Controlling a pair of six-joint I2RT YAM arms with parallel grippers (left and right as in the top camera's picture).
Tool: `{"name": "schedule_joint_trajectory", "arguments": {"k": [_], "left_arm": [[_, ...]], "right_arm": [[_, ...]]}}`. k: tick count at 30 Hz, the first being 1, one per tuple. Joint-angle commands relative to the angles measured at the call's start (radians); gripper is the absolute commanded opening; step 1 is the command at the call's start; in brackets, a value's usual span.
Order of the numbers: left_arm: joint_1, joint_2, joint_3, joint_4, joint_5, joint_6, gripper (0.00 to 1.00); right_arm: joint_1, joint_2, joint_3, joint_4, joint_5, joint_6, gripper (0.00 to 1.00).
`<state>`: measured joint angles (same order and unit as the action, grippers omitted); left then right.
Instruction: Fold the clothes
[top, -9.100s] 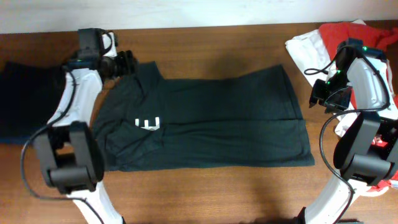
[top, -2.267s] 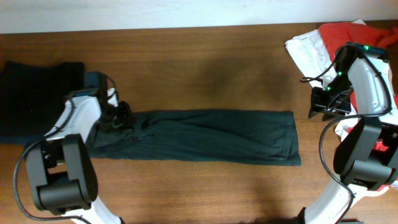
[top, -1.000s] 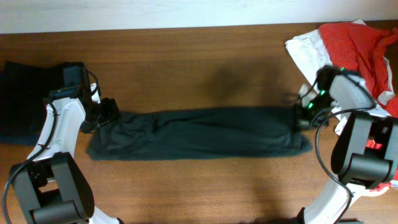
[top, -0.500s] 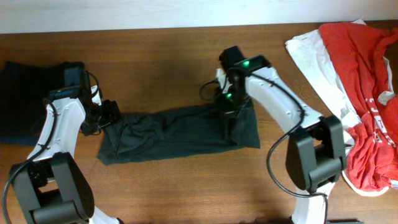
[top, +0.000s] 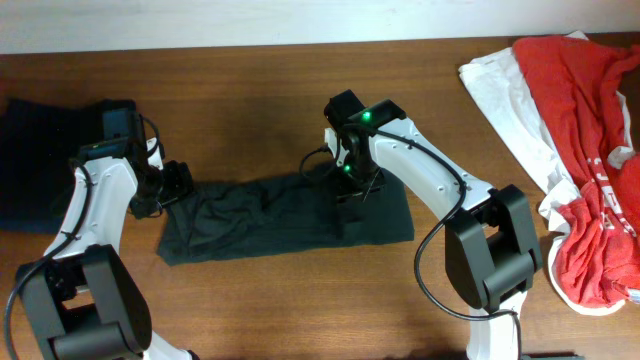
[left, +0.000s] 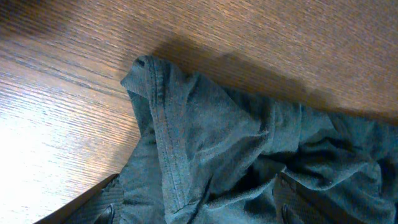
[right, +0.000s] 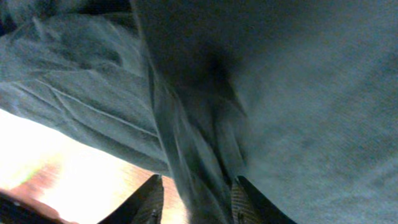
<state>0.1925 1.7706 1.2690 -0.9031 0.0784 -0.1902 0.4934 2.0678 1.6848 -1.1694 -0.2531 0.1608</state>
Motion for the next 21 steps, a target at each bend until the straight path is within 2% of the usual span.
{"name": "schedule_joint_trajectory", "arguments": {"k": [1, 4, 8, 10, 13, 15, 17, 21], "left_arm": [[0.005, -0.021, 0.016, -0.004, 0.011, 0.005, 0.76], [0.005, -0.021, 0.016, -0.006, 0.011, 0.005, 0.77], [0.005, -0.021, 0.016, -0.009, 0.003, 0.006, 0.86], [0.005, -0.021, 0.016, -0.024, -0.068, 0.006, 0.87], [0.011, -0.019, 0.012, -0.026, -0.159, 0.039, 0.97], [0.014, -0.007, 0.009, -0.022, -0.144, 0.178, 0.99], [0.014, 0.030, 0.009, -0.005, -0.100, 0.243, 0.99], [0.013, 0.181, 0.009, 0.039, 0.044, 0.275, 0.98]], "right_arm": [[0.008, 0.007, 0.018, 0.003, -0.016, 0.005, 0.43], [-0.011, -0.003, 0.023, -0.014, -0.011, 0.005, 0.43], [-0.106, -0.026, 0.088, -0.139, 0.109, 0.005, 0.42], [-0.171, -0.031, 0.103, -0.193, 0.163, 0.006, 0.42], [-0.243, -0.031, 0.103, -0.203, 0.165, 0.005, 0.43], [-0.283, -0.031, 0.103, -0.205, 0.164, 0.005, 0.43], [-0.298, -0.031, 0.103, -0.219, 0.165, -0.006, 0.43], [-0.299, -0.031, 0.103, -0.238, 0.180, -0.014, 0.43]]}}
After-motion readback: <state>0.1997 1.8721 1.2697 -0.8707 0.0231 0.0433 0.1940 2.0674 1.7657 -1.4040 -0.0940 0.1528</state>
